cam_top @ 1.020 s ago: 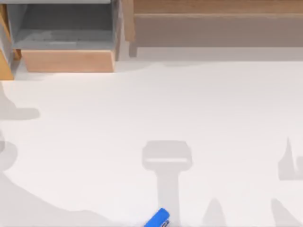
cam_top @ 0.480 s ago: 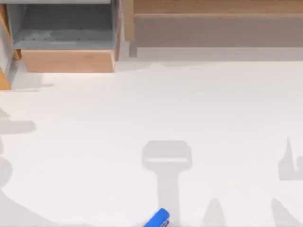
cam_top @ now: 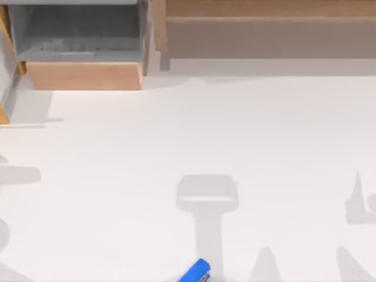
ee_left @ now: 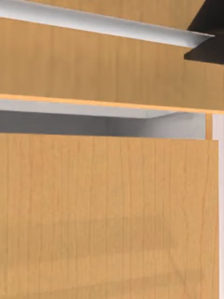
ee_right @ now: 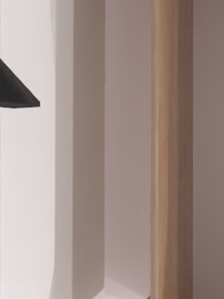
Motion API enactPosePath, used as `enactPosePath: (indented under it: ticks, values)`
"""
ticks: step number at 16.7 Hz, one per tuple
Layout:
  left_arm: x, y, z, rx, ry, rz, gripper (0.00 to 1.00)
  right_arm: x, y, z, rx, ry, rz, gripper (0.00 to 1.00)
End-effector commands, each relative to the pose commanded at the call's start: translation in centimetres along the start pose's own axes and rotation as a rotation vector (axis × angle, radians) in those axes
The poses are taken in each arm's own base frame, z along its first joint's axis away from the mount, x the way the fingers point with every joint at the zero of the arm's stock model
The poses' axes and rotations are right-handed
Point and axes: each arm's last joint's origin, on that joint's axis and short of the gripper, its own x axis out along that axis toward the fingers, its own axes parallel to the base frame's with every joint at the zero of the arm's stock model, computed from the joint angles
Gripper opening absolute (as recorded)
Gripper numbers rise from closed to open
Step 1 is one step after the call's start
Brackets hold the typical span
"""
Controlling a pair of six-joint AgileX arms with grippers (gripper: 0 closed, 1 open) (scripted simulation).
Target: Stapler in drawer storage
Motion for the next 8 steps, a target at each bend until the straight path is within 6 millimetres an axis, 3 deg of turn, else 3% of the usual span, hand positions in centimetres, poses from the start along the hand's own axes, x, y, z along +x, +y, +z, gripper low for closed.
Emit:
enactPosePath:
  ticks: [3,8]
  values:
    - [-1.0,0.0,-0.1,0.002,0.002,0.001,0.00,0.0,0.0,0.0,0.000,0.000,0.000,1.00]
    - [-5.1,-0.2,-0.1,-0.001,-0.001,-0.001,0.00,0.0,0.0,0.0,0.000,0.000,0.000,1.00]
